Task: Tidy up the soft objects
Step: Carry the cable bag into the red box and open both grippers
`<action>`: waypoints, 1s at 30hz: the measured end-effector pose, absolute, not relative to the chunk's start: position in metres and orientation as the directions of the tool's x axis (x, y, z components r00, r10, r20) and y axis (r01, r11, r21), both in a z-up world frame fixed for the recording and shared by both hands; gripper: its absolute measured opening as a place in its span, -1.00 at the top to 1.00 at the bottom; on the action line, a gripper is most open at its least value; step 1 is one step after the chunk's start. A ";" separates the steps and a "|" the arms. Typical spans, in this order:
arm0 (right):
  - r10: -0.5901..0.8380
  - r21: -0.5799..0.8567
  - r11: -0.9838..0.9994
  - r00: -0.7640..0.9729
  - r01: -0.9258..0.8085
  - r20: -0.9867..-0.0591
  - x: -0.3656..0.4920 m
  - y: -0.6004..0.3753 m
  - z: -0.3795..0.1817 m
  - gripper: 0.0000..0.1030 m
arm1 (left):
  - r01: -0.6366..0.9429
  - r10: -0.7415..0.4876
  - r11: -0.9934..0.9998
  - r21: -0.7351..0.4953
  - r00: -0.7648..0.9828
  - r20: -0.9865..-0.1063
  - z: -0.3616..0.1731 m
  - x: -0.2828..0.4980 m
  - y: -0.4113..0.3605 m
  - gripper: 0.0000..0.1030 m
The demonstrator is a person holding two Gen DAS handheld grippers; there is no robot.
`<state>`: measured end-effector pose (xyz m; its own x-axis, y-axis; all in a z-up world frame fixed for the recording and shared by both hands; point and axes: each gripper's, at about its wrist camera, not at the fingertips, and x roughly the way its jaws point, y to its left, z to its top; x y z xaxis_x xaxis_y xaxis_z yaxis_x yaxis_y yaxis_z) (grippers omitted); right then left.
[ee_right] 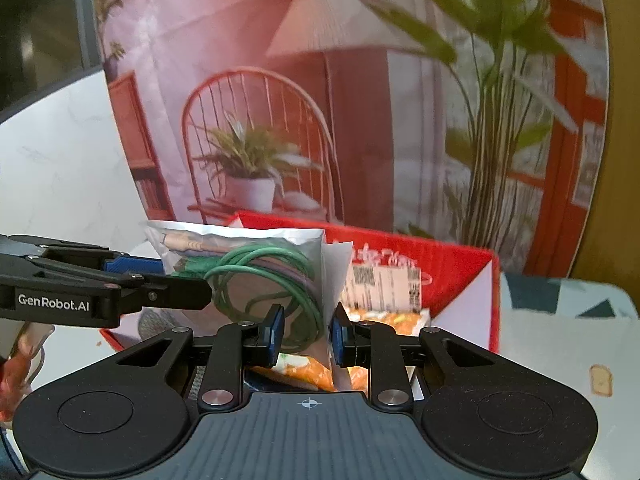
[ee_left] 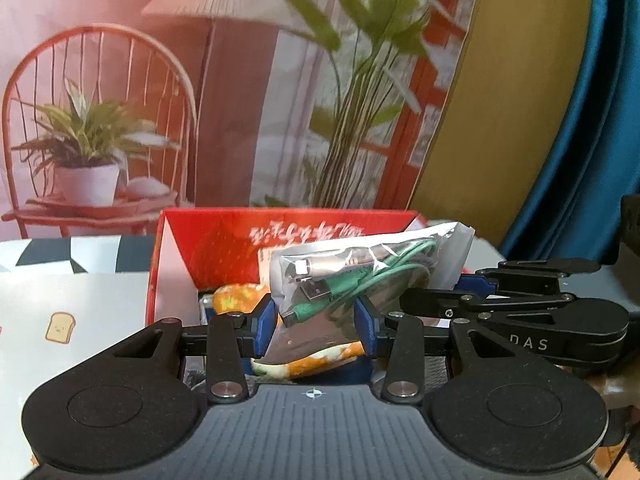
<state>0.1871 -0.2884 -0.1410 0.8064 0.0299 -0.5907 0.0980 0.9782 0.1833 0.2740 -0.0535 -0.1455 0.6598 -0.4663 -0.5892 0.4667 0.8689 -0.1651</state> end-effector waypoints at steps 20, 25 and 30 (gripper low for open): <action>0.081 0.268 0.945 0.660 0.188 -0.747 0.214 -0.298 -0.192 0.56 | 0.467 -0.413 0.872 -0.147 0.540 -0.733 -0.189 0.294 -0.069 0.14; 0.071 0.258 0.945 0.644 0.201 -0.762 0.218 -0.297 -0.196 0.56 | 0.462 -0.411 0.874 -0.150 0.540 -0.735 -0.191 0.296 -0.069 0.14; 0.046 0.239 0.946 0.640 0.219 -0.767 0.219 -0.296 -0.197 0.56 | 0.458 -0.400 0.879 -0.132 0.561 -0.725 -0.187 0.293 -0.069 0.12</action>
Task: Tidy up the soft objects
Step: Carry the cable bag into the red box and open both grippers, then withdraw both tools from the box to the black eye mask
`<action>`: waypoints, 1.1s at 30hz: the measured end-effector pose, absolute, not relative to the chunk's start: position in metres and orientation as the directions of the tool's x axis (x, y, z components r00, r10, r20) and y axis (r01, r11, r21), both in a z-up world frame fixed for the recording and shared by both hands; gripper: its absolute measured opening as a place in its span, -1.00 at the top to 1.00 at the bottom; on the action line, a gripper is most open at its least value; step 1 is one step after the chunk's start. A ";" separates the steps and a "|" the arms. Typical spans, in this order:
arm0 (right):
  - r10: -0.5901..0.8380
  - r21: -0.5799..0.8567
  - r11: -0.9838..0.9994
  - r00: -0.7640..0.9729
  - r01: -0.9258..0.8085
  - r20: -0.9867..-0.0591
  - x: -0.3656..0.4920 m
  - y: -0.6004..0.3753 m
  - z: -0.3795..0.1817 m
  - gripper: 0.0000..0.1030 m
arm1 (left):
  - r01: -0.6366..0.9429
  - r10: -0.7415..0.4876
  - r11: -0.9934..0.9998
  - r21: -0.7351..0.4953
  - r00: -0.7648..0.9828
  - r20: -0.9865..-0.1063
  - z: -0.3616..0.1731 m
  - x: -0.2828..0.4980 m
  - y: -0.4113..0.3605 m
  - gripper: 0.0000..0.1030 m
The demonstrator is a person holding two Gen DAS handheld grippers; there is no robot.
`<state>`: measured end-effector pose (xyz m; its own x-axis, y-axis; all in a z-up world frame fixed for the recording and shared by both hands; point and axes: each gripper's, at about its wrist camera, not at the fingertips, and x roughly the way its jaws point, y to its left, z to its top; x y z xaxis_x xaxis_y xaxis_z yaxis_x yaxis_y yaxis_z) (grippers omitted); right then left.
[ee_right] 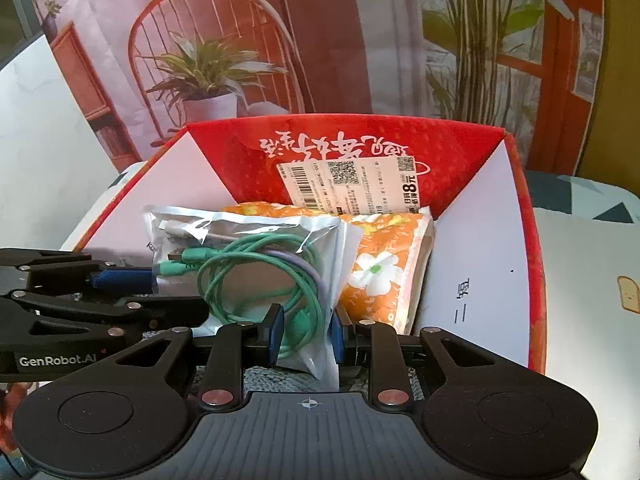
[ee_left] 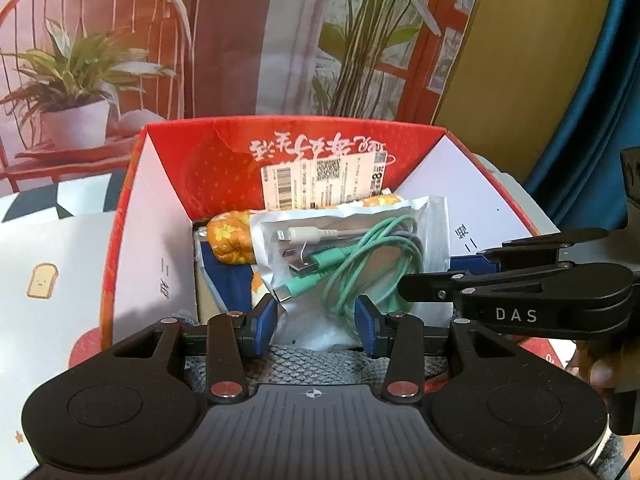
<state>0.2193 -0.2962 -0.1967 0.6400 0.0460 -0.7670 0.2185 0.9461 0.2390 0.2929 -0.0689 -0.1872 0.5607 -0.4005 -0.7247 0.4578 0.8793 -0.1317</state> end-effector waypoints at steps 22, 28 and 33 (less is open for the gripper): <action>-0.096 0.134 0.962 0.752 0.239 -0.653 0.187 -0.285 -0.159 -0.99 | 0.382 -0.330 0.923 -0.054 0.709 -0.623 -0.145 0.257 -0.043 -0.95; -0.095 0.141 0.959 0.748 0.245 -0.657 0.181 -0.281 -0.154 -0.99 | 0.368 -0.301 0.930 -0.012 0.742 -0.599 -0.138 0.241 -0.038 -1.00; -0.141 0.118 0.956 0.772 0.269 -0.620 0.166 -0.275 -0.146 -0.99 | 0.382 -0.311 0.924 0.001 0.753 -0.580 -0.133 0.222 -0.034 -1.00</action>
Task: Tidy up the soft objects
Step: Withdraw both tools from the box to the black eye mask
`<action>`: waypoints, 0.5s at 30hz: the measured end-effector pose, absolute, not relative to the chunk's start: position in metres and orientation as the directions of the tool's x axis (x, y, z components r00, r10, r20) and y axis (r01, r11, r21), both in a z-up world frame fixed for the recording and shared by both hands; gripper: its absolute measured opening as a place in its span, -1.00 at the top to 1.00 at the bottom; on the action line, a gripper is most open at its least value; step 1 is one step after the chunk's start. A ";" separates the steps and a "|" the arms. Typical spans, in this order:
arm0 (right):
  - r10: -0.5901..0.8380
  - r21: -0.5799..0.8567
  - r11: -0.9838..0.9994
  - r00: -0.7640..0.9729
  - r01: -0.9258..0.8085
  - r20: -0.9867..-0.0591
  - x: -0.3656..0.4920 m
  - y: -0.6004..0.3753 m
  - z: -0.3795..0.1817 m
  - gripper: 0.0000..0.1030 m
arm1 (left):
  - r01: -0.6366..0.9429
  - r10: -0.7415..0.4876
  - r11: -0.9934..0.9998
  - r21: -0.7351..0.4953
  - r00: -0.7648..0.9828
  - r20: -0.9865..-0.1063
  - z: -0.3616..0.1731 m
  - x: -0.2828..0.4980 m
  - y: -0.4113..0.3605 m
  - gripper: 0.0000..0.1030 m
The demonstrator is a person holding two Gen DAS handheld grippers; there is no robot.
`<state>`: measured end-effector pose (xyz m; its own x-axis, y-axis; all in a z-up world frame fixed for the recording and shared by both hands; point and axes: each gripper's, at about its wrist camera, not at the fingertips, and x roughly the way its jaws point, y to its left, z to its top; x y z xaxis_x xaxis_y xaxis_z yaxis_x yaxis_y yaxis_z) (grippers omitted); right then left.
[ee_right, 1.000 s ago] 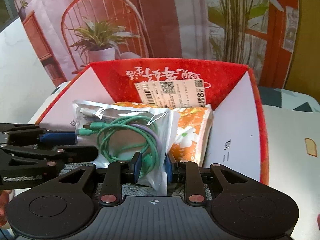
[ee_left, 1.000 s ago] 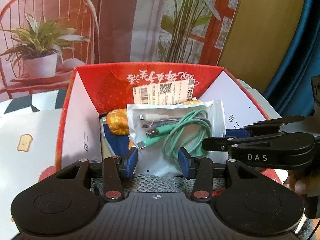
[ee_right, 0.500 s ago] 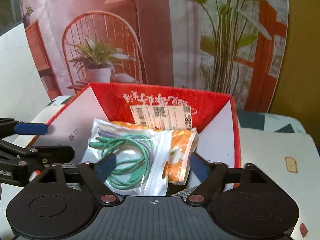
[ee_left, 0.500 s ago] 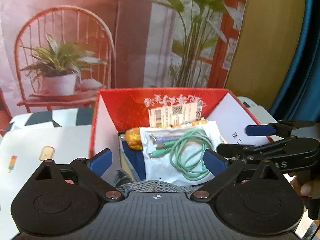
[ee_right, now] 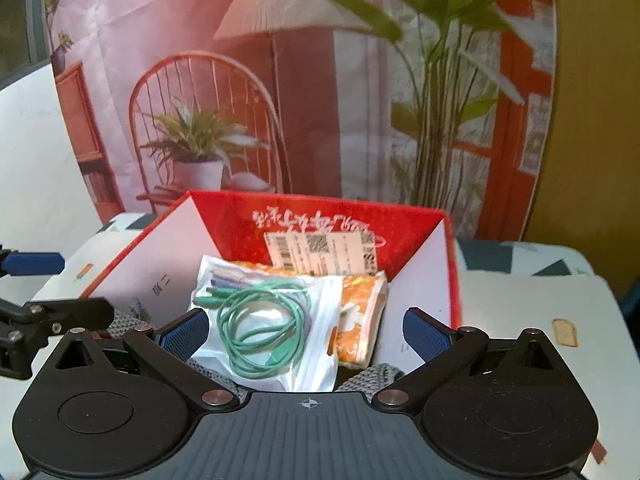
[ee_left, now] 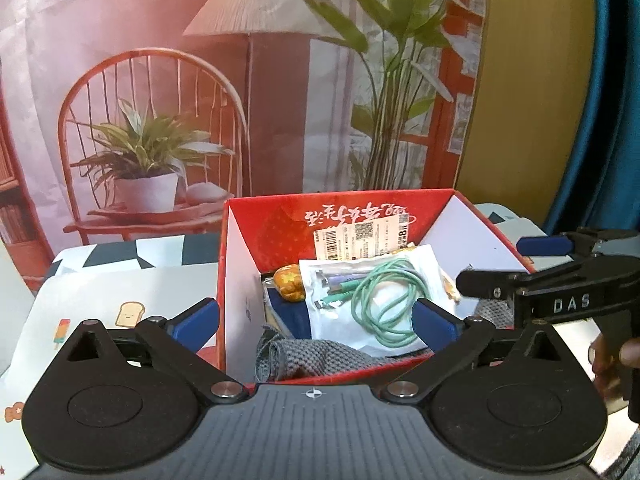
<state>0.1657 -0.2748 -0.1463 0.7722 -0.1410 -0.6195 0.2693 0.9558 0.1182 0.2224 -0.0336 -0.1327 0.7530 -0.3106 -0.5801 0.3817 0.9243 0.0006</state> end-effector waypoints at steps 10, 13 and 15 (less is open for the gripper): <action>-0.139 0.162 0.948 0.815 0.274 -0.563 0.109 -0.258 -0.132 -0.99 | 0.378 -0.328 0.925 -0.031 0.759 -0.562 -0.136 0.164 -0.014 -1.00; -0.147 0.166 0.945 0.819 0.282 -0.554 0.091 -0.249 -0.134 -0.99 | 0.358 -0.305 0.933 -0.024 0.756 -0.579 -0.148 0.149 -0.008 -1.00; -0.142 0.175 0.944 0.822 0.281 -0.552 0.080 -0.244 -0.139 -0.99 | 0.345 -0.293 0.938 -0.026 0.751 -0.592 -0.159 0.140 -0.005 -1.00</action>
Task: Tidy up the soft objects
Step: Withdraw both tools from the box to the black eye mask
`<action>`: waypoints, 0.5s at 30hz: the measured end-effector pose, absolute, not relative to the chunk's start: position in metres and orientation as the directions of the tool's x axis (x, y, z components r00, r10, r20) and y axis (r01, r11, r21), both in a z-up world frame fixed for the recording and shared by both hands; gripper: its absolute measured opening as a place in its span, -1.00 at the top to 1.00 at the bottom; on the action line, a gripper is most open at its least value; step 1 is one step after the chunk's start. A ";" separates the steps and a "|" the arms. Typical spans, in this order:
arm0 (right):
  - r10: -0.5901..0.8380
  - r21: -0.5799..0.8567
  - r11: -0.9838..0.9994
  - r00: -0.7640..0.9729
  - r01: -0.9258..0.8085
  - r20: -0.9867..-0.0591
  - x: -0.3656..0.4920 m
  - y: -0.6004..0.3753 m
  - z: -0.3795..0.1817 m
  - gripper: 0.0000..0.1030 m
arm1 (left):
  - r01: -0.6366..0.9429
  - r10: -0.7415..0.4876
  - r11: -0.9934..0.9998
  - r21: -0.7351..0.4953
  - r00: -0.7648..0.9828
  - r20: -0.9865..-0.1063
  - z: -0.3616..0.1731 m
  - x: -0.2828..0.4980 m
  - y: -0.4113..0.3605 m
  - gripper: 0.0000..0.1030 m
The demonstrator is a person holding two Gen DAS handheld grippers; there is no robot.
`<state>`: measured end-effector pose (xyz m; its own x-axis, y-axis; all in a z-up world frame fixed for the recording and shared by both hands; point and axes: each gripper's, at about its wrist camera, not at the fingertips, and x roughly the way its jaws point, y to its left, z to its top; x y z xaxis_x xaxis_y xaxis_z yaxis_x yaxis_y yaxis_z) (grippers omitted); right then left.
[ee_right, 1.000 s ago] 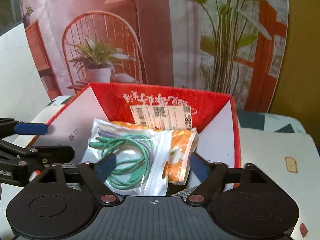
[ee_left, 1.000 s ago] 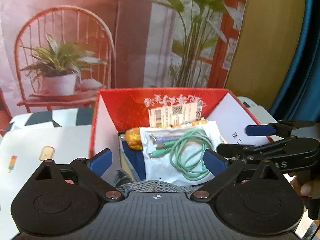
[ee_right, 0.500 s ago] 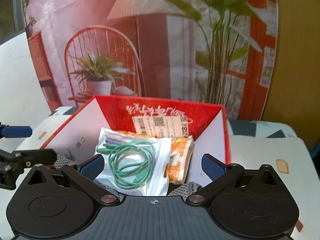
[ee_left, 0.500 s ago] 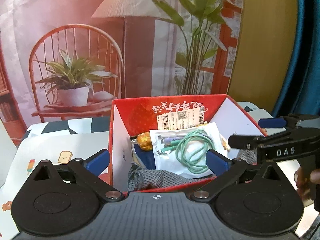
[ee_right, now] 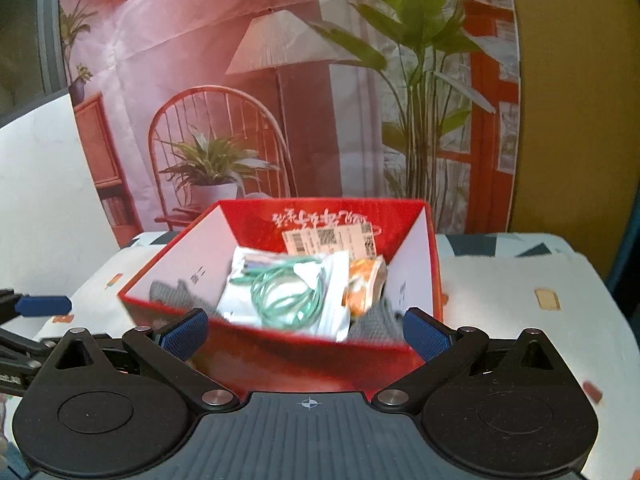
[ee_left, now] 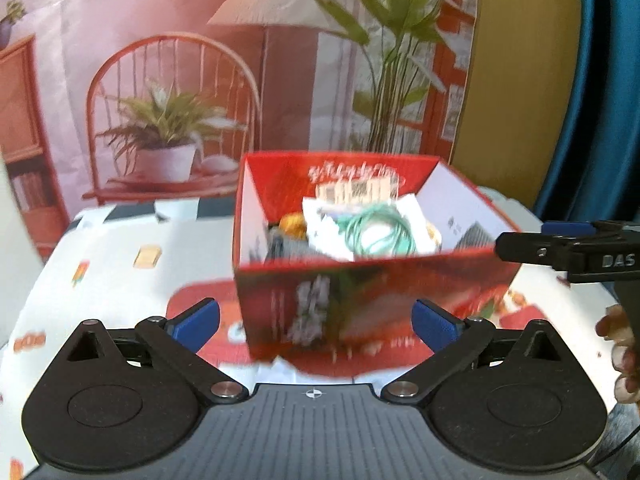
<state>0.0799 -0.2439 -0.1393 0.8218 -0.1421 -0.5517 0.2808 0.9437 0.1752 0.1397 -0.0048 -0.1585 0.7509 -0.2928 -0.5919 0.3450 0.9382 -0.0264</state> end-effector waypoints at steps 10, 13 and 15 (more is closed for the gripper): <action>-0.096 0.189 0.935 0.726 0.301 -0.681 0.050 -0.214 -0.203 -0.99 | 0.318 -0.295 0.944 -0.092 0.682 -0.669 -0.215 0.117 0.001 -0.98; -0.081 0.193 0.932 0.696 0.306 -0.714 0.047 -0.209 -0.218 -0.99 | 0.315 -0.296 0.944 -0.098 0.678 -0.673 -0.223 0.115 0.002 -0.95; -0.089 0.177 0.933 0.677 0.314 -0.731 0.047 -0.206 -0.226 -0.99 | 0.310 -0.297 0.945 -0.106 0.677 -0.674 -0.226 0.115 0.005 -0.89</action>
